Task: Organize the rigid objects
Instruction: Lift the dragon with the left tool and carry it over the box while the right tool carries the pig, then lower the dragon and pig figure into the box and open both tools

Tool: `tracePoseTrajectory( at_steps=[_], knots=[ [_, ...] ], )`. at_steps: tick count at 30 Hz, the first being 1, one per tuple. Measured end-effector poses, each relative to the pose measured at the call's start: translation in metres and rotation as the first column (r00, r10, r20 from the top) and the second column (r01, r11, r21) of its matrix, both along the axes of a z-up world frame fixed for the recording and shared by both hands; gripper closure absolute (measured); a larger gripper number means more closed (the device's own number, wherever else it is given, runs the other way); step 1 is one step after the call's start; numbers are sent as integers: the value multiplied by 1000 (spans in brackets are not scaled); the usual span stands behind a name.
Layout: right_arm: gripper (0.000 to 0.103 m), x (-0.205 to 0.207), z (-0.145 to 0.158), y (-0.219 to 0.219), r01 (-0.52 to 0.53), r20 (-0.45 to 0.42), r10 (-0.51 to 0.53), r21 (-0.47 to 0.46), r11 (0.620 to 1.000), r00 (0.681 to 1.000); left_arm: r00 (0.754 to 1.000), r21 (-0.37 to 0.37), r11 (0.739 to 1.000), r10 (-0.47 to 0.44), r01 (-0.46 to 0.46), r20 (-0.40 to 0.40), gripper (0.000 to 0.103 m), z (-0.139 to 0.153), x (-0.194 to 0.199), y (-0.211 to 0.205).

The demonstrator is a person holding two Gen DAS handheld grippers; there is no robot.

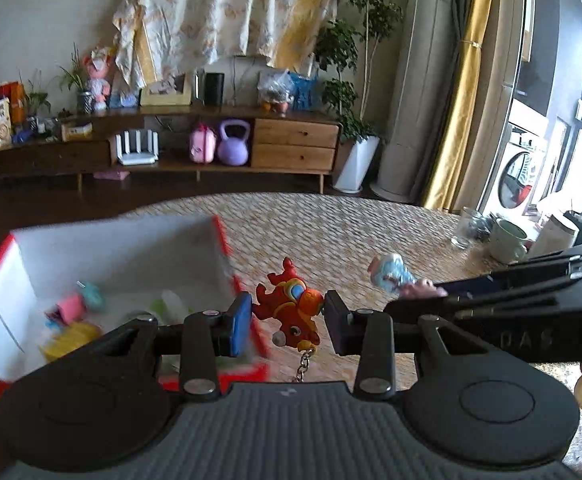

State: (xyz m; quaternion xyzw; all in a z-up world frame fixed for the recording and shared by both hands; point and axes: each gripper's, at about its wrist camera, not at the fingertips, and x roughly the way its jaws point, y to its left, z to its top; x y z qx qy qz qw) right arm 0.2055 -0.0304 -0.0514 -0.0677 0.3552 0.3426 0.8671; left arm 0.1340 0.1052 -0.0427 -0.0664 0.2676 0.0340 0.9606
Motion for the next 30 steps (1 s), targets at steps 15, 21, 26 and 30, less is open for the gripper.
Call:
tracePoseTrajectory(
  at_steps=[15, 21, 26, 30],
  knots=[
    [70, 23, -33, 123, -136, -41, 135, -43, 990, 990, 978, 78, 993, 99, -85, -183, 65, -20, 43, 136],
    [70, 35, -57, 145, -138, -75, 132, -88, 986, 988, 952, 84, 994, 95, -73, -291, 65, -52, 66, 158],
    [70, 38, -71, 154, -141, -100, 130, -113, 984, 986, 932, 76, 995, 84, -61, -351, 65, -69, 74, 163],
    [70, 36, -75, 160, -148, -96, 137, -124, 981, 986, 917, 60, 997, 69, -49, -393, 65, -77, 76, 166]
  ],
)
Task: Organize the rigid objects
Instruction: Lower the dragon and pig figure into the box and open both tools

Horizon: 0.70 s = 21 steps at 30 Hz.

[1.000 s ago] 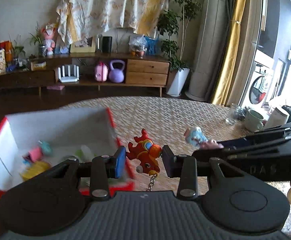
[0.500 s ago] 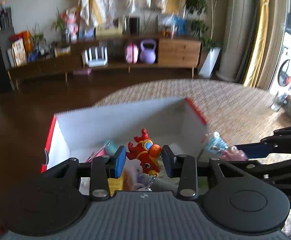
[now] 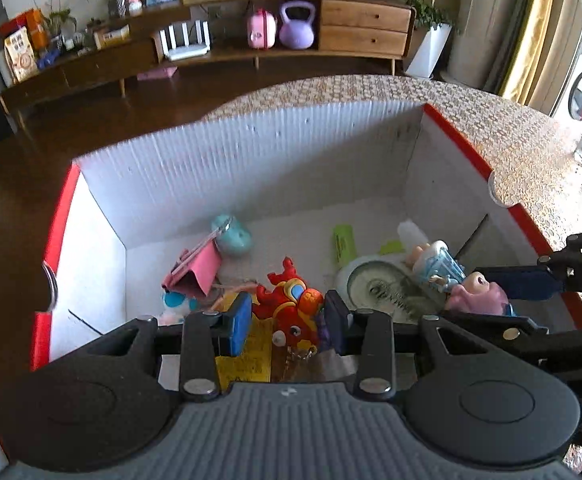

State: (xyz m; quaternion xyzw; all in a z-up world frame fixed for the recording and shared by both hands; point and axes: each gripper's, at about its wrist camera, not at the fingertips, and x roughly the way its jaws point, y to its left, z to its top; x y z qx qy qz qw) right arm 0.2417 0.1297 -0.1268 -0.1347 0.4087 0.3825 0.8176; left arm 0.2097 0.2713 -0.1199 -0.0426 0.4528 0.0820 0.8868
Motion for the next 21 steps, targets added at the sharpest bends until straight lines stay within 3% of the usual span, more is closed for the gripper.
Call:
tracePoseTrajectory(
  at_steps=[6, 10, 17, 21],
  knots=[
    [67, -2, -1, 2, 0, 1, 0, -6, 1000, 1000, 1000, 1, 1000, -15, 15, -22, 64, -3, 2, 0],
    [58, -5, 3, -1, 3, 2, -3, 6, 1000, 1000, 1000, -32, 999, -11, 10, -21, 63, 1, 0, 1],
    [58, -16, 18, -15, -1, 14, 0, 56, 998, 1000, 1000, -25, 1000, -13, 13, 26, 62, 13, -16, -6],
    [58, -25, 31, -25, -7, 26, 5, 94, 996, 1000, 996, -4, 1000, -19, 19, 86, 50, 29, -30, -13]
  ],
)
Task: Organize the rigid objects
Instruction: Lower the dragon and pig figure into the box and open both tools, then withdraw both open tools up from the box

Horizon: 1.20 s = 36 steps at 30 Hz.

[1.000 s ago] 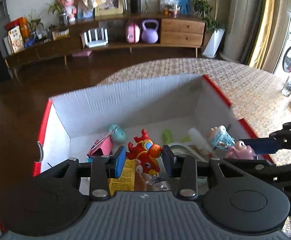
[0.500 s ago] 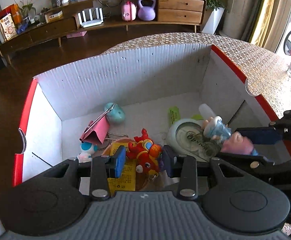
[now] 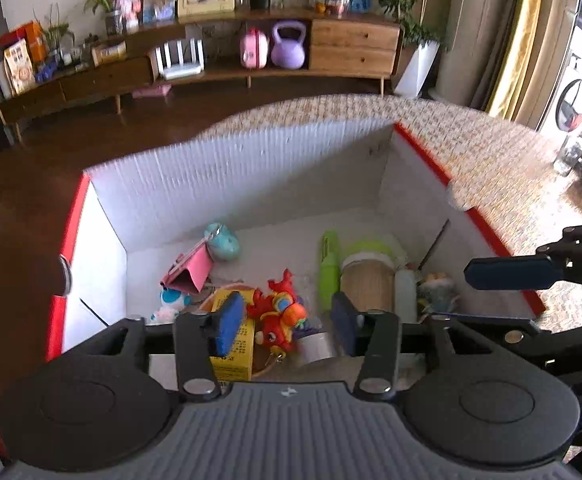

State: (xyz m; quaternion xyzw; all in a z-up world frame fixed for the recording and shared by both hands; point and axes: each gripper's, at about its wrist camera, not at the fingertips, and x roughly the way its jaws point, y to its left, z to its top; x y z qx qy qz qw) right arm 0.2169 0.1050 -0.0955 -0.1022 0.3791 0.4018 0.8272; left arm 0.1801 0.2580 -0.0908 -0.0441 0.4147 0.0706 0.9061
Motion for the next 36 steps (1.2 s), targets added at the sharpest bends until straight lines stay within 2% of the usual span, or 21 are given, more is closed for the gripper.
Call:
tracePoseTrajectory(
  at_steps=[4, 7, 11, 16, 18, 20, 22, 26, 30, 36],
  knots=[
    [56, -10, 13, -12, 0, 11, -1, 47, 999, 1000, 998, 21, 1000, -1, 0, 59, 45, 18, -15, -6],
    [55, -17, 22, -22, 3, 15, -4, 82, 997, 1000, 995, 29, 1000, 1, -4, 102, 37, 31, -26, -9],
    [45, -28, 34, -35, 10, 35, -14, 123, 992, 999, 989, 28, 1000, 6, -10, 148, 32, 44, -41, -15],
    [38, -40, 46, -53, 7, 57, -17, 178, 984, 998, 983, 19, 1000, 14, -18, 185, 26, 59, -57, -21],
    [36, -44, 50, -60, 2, 71, -16, 195, 981, 997, 980, 20, 999, 22, -26, 198, 20, 64, -63, -24],
    [27, -48, 54, -67, 10, 77, -27, 214, 977, 997, 977, 19, 999, 25, -30, 213, 18, 68, -69, -27],
    [24, -50, 57, -75, 13, 76, -32, 238, 971, 997, 975, 11, 999, 29, -32, 220, 18, 72, -74, -29],
    [12, -53, 62, -89, 31, 80, -56, 282, 959, 995, 972, 15, 999, 26, -30, 235, 6, 79, -81, -33],
    [1, -59, 66, -96, 45, 97, -79, 312, 949, 992, 970, 1, 1000, 13, -13, 242, 3, 82, -88, -39],
    [0, -68, 67, -106, 21, 122, -63, 324, 946, 991, 964, 30, 999, 7, -15, 267, 2, 88, -96, -49]
  ],
)
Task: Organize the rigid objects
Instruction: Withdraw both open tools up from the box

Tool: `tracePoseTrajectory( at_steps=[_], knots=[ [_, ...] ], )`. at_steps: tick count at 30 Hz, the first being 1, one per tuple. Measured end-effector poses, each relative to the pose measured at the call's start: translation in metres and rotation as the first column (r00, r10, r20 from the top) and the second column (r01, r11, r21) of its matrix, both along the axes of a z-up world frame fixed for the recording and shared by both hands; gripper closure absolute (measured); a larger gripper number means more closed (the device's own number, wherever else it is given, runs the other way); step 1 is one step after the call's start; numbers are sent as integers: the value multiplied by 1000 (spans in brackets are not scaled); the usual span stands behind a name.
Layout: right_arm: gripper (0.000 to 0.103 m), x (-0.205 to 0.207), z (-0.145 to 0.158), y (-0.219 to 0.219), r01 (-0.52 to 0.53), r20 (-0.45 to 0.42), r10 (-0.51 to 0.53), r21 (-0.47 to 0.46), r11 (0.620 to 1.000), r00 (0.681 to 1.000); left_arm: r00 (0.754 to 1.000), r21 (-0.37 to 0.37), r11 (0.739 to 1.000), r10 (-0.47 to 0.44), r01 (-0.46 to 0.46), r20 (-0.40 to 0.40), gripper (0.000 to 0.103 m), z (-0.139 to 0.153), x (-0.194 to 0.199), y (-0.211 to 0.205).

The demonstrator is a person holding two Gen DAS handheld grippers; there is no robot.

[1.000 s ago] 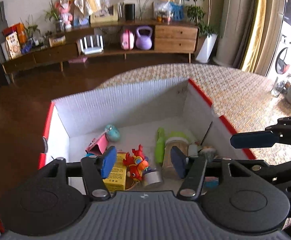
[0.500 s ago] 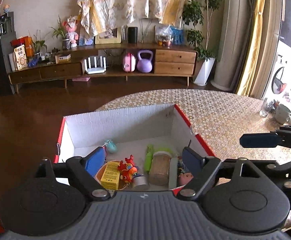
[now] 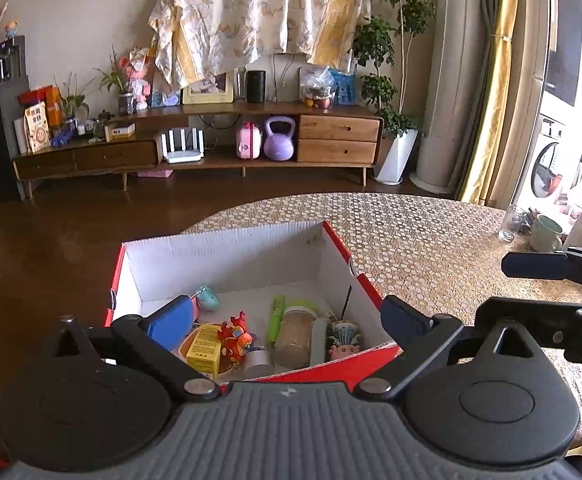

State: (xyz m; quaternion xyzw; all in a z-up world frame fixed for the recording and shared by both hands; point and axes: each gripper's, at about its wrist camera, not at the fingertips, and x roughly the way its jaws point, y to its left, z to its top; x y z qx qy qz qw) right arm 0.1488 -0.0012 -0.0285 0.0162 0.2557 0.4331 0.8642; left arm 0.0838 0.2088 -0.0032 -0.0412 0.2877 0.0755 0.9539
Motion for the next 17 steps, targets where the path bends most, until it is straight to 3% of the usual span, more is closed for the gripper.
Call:
tracePoseTrajectory(
  at_steps=[5, 17],
  knots=[
    [0, -7, 0, -5, -12, 1, 12, -4, 1000, 1000, 999, 48, 999, 10, -12, 31, 2, 5, -7, -9],
    [0, -11, -2, -15, -3, 6, 3, 0, 1000, 1000, 999, 51, 998, 19, -21, 27, 2, 5, -10, -17]
  ],
)
